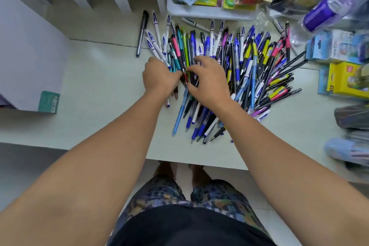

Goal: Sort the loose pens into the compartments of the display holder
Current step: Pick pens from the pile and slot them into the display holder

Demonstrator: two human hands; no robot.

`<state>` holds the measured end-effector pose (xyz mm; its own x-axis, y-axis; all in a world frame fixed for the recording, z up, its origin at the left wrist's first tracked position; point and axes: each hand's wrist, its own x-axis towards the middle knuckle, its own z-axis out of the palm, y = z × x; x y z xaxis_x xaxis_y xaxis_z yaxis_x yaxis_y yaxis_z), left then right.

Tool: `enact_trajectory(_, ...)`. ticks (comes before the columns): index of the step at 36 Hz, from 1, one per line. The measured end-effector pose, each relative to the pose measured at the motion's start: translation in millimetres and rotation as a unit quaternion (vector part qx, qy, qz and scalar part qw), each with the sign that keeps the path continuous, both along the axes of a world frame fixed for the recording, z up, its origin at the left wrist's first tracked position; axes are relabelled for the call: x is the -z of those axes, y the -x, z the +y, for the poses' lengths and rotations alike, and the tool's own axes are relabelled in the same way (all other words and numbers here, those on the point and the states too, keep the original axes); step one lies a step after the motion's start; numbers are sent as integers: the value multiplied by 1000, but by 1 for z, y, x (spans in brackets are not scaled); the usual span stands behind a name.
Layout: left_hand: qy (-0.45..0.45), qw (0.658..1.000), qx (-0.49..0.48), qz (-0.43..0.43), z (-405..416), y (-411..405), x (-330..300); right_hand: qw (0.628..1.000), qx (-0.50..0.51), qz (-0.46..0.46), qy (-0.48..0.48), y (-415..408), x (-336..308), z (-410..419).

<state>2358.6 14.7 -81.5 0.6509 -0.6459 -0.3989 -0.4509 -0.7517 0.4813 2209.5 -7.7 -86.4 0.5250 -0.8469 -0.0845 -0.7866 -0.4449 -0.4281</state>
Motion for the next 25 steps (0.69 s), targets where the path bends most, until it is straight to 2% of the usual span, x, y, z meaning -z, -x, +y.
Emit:
enact_trajectory(4, 4, 998, -30, 52, 8, 5, -1, 999, 12, -42, -5, 1, -1, 5)
enact_trajectory(6, 16, 996, -46, 78, 12, 13, -3, 996, 39, -69, -45, 1, -3, 6)
enact_trajectory(9, 17, 993, -44, 103, 11, 25, -4, 985, 84, -140, -59, 4, -8, 9)
enact_trajectory(13, 3, 995, -56, 88, 4, 36, -7, 968, 161, -191, -37, 12, -17, 11)
enact_trajectory(18, -5, 991, -86, 101, -8, 46, -10, 966, 168, -196, -30, 23, -20, 22)
enact_trajectory(25, 10, 997, -49, 62, 2, 42, -6, 956, 187, -212, -77, 30, -22, 43)
